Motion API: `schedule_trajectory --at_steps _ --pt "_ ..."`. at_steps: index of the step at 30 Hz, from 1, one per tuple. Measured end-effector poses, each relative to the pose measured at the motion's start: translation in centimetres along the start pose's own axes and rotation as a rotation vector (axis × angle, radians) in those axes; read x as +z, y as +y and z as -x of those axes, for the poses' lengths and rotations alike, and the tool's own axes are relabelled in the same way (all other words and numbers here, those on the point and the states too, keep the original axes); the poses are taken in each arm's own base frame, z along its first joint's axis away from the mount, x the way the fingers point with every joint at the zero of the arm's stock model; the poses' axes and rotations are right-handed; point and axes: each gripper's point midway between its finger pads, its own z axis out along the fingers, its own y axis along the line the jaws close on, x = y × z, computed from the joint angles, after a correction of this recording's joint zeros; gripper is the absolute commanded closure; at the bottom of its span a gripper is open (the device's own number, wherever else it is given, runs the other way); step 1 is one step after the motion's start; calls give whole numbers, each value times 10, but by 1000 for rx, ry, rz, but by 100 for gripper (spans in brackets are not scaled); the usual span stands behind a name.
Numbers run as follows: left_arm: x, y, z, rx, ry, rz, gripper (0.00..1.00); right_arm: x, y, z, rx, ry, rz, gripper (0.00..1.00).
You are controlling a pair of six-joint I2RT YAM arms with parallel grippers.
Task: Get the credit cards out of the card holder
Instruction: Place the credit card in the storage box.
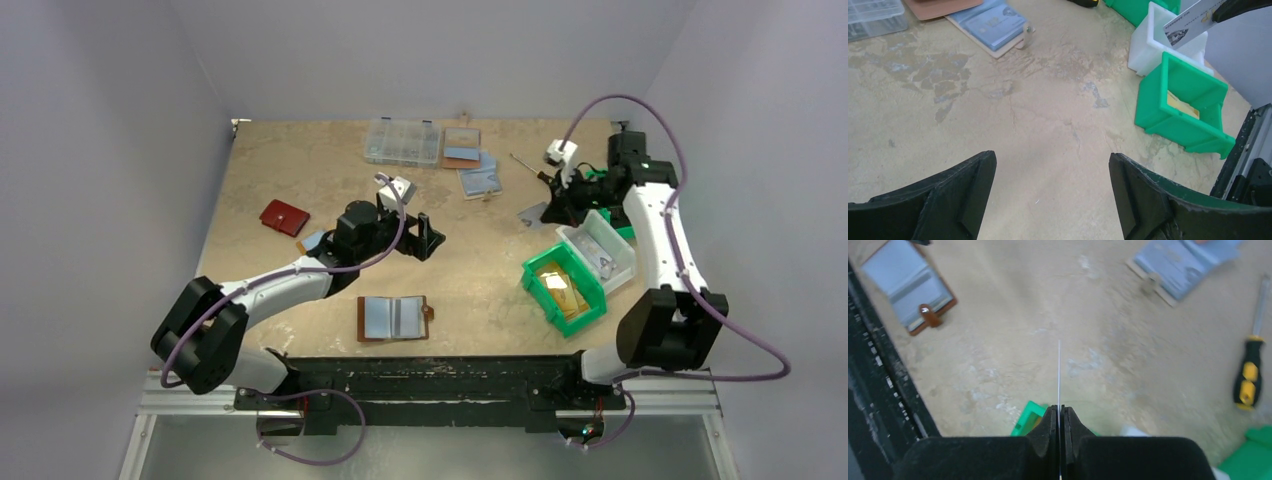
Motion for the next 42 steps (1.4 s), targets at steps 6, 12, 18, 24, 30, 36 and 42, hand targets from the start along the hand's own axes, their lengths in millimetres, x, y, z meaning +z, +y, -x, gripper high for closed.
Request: schedule_trajectory --at_steps 6,12,18,24,30,36,42 --pt "14 -9 13 -80 -4 -28 12 -39 -41 -28 172 -38 -263 100" --pt "14 -13 14 -151 0 -37 12 -57 -58 -56 206 32 -362 100" --pt "9 -11 7 -157 21 -27 12 -93 -73 -79 140 172 -396 95" --pt "-9 -9 -3 -135 24 -19 12 -94 -78 -121 70 404 -235 98" --pt "-32 -7 -9 -114 -2 -8 12 -82 -79 -152 36 577 -101 98" --pt "-48 -6 -12 -109 -31 3 12 -69 -79 -157 -49 699 -18 95" --pt "-53 -2 -19 -111 -26 19 12 -56 -80 -166 -86 789 60 82"
